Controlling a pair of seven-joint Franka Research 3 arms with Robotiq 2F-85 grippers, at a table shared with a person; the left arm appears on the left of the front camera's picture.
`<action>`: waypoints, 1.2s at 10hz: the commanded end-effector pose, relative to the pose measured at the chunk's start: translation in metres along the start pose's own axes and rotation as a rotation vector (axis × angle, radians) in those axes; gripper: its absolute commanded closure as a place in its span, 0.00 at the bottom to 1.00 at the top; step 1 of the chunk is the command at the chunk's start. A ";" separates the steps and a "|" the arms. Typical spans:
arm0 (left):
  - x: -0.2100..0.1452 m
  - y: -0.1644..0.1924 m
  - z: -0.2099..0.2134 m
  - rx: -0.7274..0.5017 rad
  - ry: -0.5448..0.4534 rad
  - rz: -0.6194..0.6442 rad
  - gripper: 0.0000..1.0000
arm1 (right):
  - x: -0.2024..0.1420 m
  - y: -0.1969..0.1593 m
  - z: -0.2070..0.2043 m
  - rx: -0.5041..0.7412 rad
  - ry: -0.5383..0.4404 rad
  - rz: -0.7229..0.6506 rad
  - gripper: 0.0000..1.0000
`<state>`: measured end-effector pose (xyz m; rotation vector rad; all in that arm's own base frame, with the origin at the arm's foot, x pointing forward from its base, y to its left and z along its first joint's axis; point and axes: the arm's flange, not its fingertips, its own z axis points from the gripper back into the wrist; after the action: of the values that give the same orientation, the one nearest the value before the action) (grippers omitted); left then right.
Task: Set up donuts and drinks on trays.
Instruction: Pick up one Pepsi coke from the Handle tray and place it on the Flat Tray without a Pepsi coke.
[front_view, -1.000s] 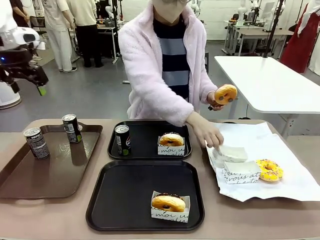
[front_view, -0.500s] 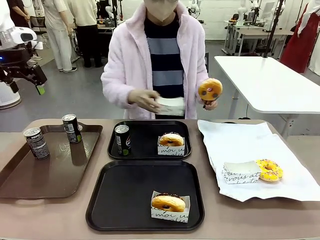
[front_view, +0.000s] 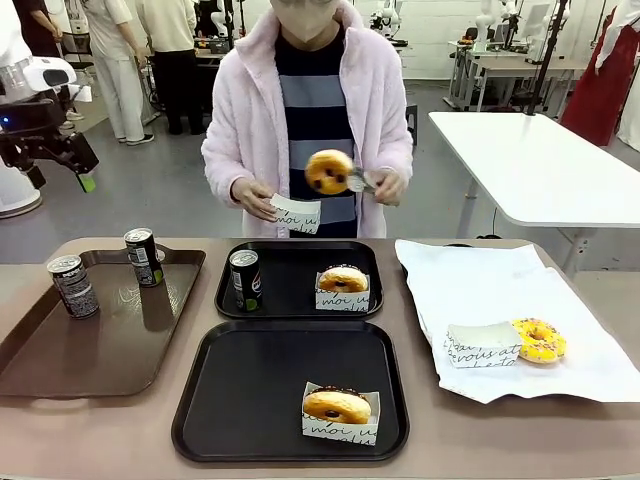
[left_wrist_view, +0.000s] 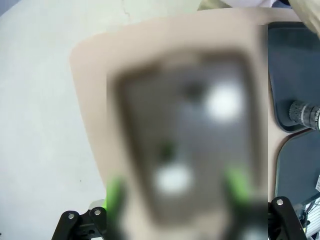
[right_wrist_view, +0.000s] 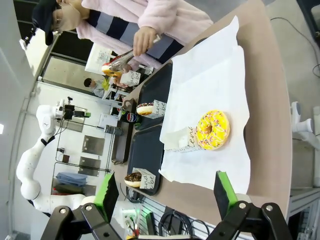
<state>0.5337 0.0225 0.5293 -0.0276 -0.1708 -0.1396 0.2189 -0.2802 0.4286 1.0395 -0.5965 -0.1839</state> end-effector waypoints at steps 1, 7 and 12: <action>-0.033 0.015 -0.022 -0.011 -0.016 0.015 0.00 | 0.002 -0.001 0.001 0.021 -0.017 0.017 0.00; -0.069 0.002 -0.084 0.031 0.030 0.004 0.00 | 0.002 -0.001 0.001 0.021 -0.017 0.017 0.00; -0.057 -0.006 -0.120 0.064 0.041 0.061 0.00 | 0.002 -0.001 0.001 0.021 -0.017 0.017 0.00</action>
<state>0.4932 0.0236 0.4067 0.0026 -0.1323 -0.1010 0.2189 -0.2802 0.4286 1.0396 -0.5965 -0.1838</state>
